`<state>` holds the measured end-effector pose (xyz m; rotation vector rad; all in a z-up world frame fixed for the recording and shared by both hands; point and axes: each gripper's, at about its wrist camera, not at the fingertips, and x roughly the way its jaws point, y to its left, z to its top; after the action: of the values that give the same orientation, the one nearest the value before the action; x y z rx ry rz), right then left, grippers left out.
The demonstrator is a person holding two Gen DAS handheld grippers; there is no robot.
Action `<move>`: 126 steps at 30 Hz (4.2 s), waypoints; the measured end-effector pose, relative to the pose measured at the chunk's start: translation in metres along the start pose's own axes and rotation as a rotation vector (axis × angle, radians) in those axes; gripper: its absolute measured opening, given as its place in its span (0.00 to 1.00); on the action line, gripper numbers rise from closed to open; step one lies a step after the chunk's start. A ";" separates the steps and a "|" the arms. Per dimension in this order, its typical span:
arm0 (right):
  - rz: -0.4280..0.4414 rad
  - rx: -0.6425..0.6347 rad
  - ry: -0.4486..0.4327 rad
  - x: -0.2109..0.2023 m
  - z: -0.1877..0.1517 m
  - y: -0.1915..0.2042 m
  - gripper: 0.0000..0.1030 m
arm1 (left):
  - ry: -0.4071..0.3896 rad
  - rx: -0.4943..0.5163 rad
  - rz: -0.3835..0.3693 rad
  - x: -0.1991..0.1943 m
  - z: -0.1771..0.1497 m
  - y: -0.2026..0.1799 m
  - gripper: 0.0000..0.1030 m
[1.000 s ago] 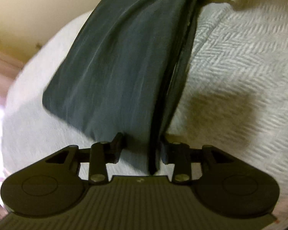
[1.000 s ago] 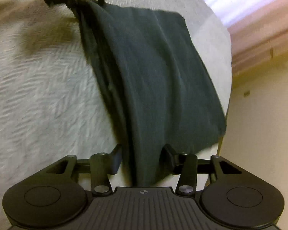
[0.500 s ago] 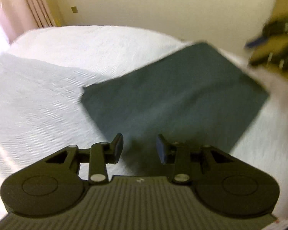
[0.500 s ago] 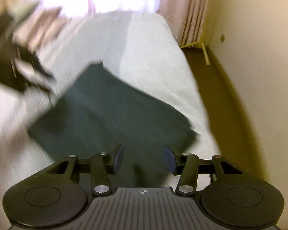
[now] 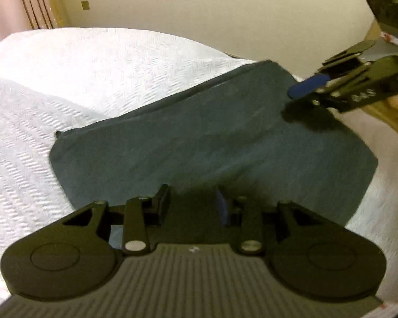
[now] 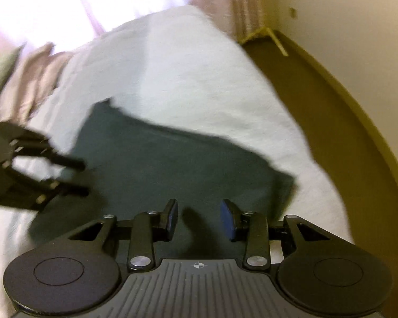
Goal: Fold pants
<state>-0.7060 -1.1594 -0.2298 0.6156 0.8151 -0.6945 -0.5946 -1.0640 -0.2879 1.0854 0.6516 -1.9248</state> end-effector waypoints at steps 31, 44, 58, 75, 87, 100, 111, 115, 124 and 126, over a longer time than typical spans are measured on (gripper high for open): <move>-0.082 0.224 -0.012 -0.117 -0.119 0.054 0.68 | 0.052 -0.259 0.180 -0.100 -0.100 -0.069 0.41; -0.183 0.300 -0.033 -0.195 -0.111 0.133 0.72 | -0.052 -0.495 0.249 -0.211 -0.119 -0.095 0.97; -0.222 0.271 -0.120 -0.282 -0.168 0.273 0.74 | -0.171 -0.508 0.280 -0.346 -0.191 -0.154 0.99; -0.269 0.226 -0.139 -0.328 -0.188 0.326 0.74 | -0.216 -0.567 0.285 -0.411 -0.241 -0.194 0.99; -0.236 0.173 -0.106 -0.326 -0.179 0.304 0.75 | -0.200 -0.596 0.312 -0.401 -0.212 -0.209 0.99; -0.228 0.196 -0.097 -0.333 -0.181 0.286 0.77 | -0.173 -0.547 0.302 -0.386 -0.194 -0.230 0.99; -0.228 0.197 -0.092 -0.331 -0.180 0.282 0.84 | -0.161 -0.540 0.299 -0.379 -0.185 -0.234 0.99; -0.229 0.196 -0.094 -0.331 -0.179 0.282 0.84 | -0.160 -0.546 0.300 -0.379 -0.185 -0.232 0.99; -0.234 0.175 -0.090 -0.330 -0.175 0.286 0.84 | -0.156 -0.533 0.308 -0.377 -0.183 -0.232 0.99; -0.239 0.172 -0.092 -0.330 -0.175 0.286 0.84 | -0.157 -0.530 0.310 -0.377 -0.183 -0.232 0.99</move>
<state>-0.7308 -0.7529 0.0069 0.6417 0.7545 -1.0122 -0.5960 -0.6532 -0.0412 0.6479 0.7947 -1.4377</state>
